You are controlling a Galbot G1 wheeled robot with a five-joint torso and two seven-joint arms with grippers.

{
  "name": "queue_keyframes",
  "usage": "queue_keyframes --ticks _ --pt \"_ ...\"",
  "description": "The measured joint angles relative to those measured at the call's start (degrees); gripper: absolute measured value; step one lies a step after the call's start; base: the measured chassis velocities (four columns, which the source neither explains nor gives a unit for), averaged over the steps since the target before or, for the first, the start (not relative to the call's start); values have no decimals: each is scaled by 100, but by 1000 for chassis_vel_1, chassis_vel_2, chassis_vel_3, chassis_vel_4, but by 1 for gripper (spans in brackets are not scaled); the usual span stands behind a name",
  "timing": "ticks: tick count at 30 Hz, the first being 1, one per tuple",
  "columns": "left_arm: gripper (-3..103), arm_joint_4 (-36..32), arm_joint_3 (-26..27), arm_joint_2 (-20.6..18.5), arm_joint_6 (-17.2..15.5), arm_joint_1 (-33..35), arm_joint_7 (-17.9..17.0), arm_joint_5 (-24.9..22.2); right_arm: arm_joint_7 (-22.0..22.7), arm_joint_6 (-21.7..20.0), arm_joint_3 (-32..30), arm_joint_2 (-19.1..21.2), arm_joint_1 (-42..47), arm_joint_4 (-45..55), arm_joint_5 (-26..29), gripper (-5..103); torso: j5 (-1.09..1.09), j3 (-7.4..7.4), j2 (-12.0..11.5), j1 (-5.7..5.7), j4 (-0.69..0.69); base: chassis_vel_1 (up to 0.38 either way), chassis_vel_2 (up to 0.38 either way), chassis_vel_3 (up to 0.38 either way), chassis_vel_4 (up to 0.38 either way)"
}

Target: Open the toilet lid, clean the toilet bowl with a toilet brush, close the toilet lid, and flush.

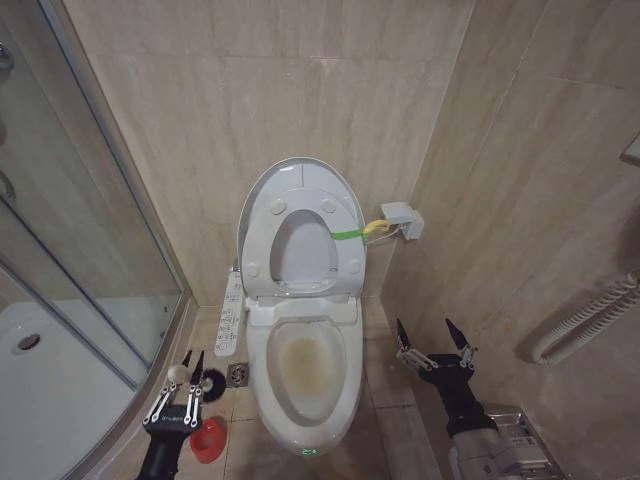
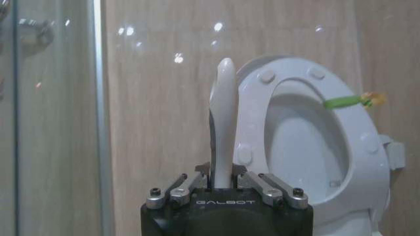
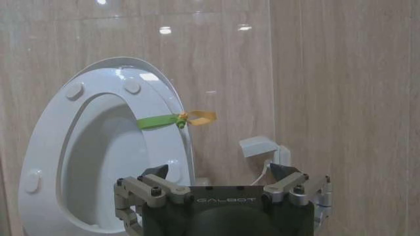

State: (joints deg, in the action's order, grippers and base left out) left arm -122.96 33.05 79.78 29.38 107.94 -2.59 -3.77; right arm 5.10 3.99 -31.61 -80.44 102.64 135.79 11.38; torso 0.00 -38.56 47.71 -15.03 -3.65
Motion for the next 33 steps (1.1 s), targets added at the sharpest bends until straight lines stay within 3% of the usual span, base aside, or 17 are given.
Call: queue_keyframes --ticks 3,9,19,26,31,33 --pt "20 125 -163 179 -39 69 -149 46 0 0 0 0 0 0 0 100 0 0 0 0 0 0 0 0 0" --pt "20 642 -174 168 -1 -37 -344 -23 0 0 0 0 0 0 0 100 0 0 0 0 0 0 0 0 0" --pt "20 2239 134 12 478 -616 -373 -270 -1 0 0 0 0 0 0 100 -1 -1 0 0 0 0 0 0 0" --pt "20 3359 199 -103 983 -1111 31 -722 -1 0 0 0 0 0 0 100 -2 -1 0 0 0 0 0 0 0" --pt "20 4176 279 -251 1440 -1558 534 -1183 0 0 0 0 0 0 0 100 -1 0 0 0 0 0 0 0 0" --pt "20 4607 229 -316 1667 -1814 824 -1610 0 0 0 0 0 -1 0 100 -1 -1 0 0 1 0 0 0 0"
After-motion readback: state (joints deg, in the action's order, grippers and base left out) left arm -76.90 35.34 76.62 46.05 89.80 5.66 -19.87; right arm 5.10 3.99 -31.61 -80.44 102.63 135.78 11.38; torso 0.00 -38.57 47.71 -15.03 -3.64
